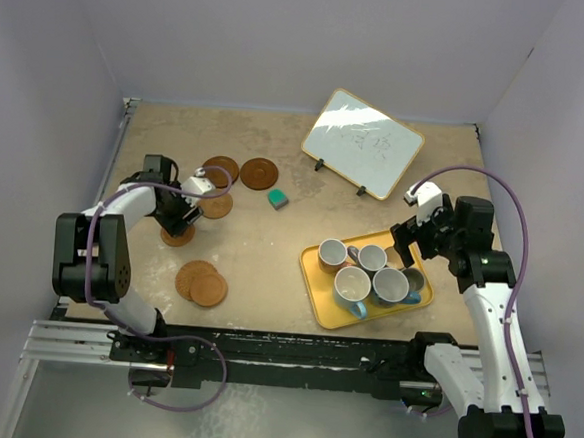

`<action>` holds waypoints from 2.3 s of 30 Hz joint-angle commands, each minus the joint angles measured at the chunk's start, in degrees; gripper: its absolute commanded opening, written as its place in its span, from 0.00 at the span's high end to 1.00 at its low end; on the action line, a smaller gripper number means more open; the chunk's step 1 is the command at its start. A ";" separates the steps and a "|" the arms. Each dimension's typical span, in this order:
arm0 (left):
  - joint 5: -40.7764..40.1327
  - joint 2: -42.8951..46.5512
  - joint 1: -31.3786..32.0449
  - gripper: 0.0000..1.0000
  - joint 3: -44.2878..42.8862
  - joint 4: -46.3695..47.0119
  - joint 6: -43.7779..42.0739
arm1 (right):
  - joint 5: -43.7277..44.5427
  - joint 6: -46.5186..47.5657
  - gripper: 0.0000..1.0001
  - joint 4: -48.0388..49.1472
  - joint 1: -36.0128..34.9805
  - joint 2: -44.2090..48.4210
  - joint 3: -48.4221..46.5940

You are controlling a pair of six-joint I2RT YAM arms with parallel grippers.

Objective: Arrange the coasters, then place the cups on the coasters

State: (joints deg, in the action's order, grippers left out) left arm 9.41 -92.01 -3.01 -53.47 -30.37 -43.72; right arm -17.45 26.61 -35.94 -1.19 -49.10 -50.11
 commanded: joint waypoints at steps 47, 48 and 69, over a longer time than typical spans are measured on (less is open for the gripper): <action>6.39 -0.85 17.02 0.38 0.32 -6.75 2.53 | -1.49 0.80 0.00 -0.29 -0.30 0.07 -0.19; 6.50 -0.77 17.02 0.38 0.24 -6.49 2.77 | -1.45 0.78 0.00 -0.33 -0.30 0.06 -0.20; 3.77 2.41 16.96 0.38 -2.23 0.38 6.35 | -1.36 0.87 0.00 -0.33 -0.29 -0.24 -0.23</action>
State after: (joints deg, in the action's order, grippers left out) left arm 13.19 -91.44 13.65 -53.19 -32.32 -38.37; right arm -17.54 26.61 -36.62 -1.19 -49.12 -50.11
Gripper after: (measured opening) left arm 0.622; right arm 0.998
